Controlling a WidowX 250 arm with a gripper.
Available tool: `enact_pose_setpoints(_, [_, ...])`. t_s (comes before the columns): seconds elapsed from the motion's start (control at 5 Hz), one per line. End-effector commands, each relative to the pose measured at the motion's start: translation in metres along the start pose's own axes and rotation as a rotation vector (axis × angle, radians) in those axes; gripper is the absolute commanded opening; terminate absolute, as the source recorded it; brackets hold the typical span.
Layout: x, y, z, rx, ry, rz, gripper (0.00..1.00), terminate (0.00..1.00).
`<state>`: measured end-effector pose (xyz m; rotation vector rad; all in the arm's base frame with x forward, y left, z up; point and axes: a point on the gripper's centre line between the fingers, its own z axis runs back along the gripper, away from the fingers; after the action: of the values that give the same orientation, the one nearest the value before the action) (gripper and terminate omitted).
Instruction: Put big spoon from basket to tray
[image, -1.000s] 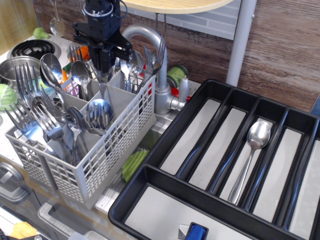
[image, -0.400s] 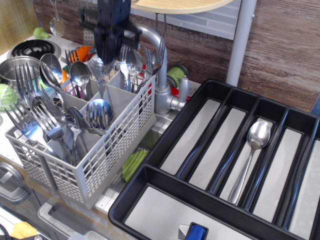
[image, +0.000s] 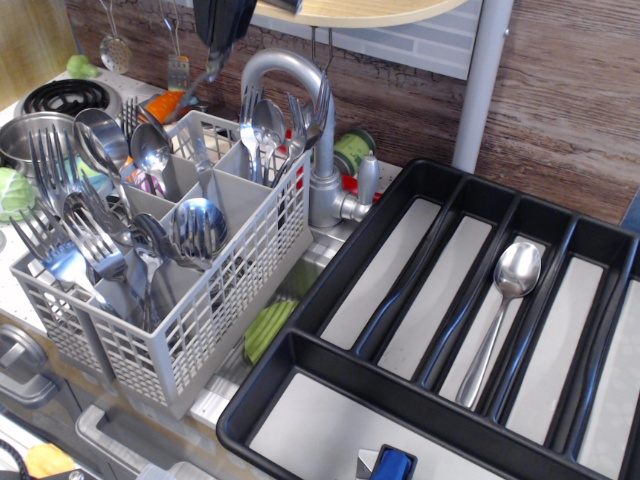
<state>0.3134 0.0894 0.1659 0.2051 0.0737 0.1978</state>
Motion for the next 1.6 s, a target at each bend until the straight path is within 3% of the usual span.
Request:
enact_pose_setpoints(0.0, [-0.020,-0.018,0.057,-0.086,0.043,0.150,0.00,0.00])
enact_pose_setpoints(0.4, [-0.012,-0.066,0.070,-0.330,0.202,0.392,0.00,0.00])
enact_pose_setpoints(0.6, [-0.009,-0.093,0.072,-0.384,0.213,0.483,0.00,0.00])
enact_pose_setpoints(0.8, [-0.005,-0.124,0.078,-0.396,0.217,0.553,0.00,0.00])
enact_pose_setpoints(1.2, [0.002,-0.163,0.057,-0.445,0.226,0.691,0.00,0.00])
enact_pose_setpoints(1.4, [0.000,-0.179,0.041,-0.501,0.227,0.749,0.00,0.00])
